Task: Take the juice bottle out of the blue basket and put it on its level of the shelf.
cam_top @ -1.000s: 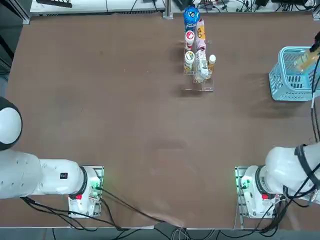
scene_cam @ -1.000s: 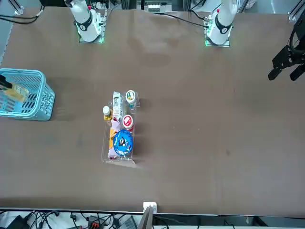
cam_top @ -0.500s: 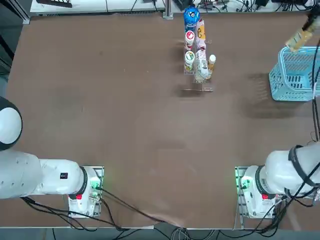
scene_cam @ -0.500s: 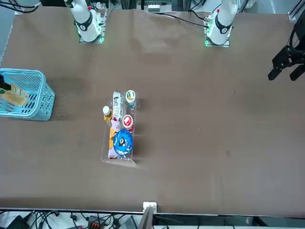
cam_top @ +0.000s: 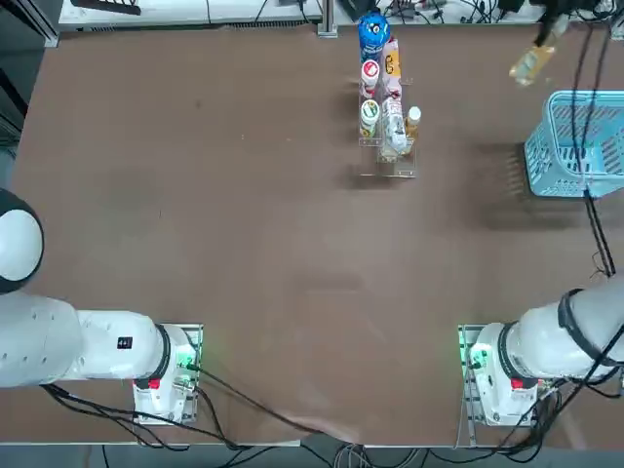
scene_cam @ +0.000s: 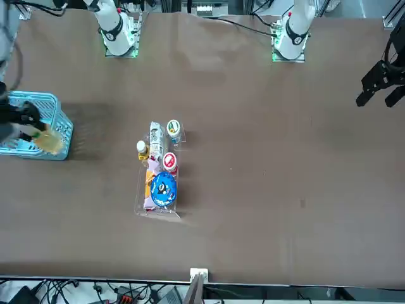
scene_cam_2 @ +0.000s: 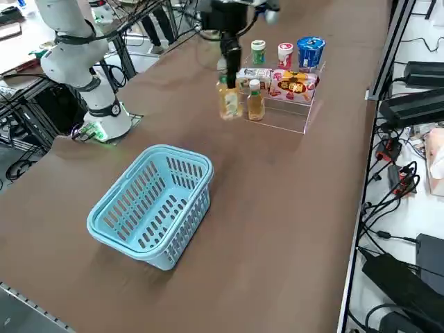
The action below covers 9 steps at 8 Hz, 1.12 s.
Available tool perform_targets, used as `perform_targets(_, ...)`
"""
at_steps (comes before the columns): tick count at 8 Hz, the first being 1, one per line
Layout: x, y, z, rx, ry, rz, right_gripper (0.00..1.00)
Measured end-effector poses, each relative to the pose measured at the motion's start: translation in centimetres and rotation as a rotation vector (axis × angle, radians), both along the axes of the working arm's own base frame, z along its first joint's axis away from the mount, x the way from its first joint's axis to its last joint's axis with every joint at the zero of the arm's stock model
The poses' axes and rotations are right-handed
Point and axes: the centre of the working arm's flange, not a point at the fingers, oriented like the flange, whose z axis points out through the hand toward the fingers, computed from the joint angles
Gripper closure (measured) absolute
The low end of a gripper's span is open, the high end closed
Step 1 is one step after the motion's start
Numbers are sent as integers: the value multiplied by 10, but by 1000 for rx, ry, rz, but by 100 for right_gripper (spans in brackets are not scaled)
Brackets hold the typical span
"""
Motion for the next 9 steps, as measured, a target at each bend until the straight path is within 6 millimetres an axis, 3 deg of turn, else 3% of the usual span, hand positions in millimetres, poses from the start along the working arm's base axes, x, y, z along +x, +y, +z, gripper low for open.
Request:
perform_targets(1,6,33,-10,-5,-6,55,46)
perform_targets(5,27,126,-66,-11,-20,220,46)
perform_targets(7,38,161,-95,-3,-55,376,46)
perform_targets(9,43,183,-120,0,-63,481,46)
